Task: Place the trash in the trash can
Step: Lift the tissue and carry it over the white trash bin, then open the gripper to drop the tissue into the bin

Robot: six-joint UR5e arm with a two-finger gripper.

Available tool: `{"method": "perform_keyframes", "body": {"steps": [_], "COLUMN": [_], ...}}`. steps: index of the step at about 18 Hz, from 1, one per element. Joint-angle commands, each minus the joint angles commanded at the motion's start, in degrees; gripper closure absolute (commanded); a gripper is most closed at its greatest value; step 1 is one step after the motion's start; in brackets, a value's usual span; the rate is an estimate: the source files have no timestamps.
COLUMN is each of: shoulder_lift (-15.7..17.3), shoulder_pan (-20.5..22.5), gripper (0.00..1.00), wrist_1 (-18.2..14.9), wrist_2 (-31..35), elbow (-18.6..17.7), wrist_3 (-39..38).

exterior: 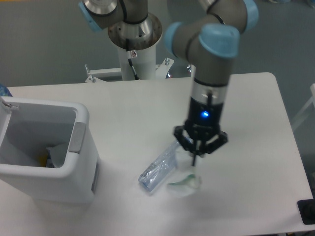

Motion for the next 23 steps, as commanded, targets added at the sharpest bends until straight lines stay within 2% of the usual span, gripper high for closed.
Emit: {"method": "perform_keyframes", "body": {"steps": [4, 6, 10, 11, 14, 15, 17, 21, 23], "shoulder_lift": [4.05, 5.28, 6.86, 6.87, 6.6, 6.6, 6.17, 5.72, 5.37], "shoulder_pan": [-6.42, -9.06, -14.16, -15.3, -18.38, -18.65, -18.65, -17.95, -13.84], "gripper": [1.0, 1.0, 1.0, 0.95, 0.66, 0.47, 0.0, 0.0, 0.0], "wrist_1": [0.09, 0.0, -0.09, -0.17, -0.17, -0.18, -0.09, -0.09, -0.09], "wrist_2": [0.26, 0.26, 0.53, 0.09, -0.7, -2.01, -2.64, -2.99, -2.99], "elbow": [0.96, 2.1, 1.94, 1.59, 0.44, -0.52, -1.32, -0.97, -0.35], "wrist_3": [-3.53, -3.88, -4.85, -4.76, -4.94, -5.2, -6.95, -8.98, -8.98]}}
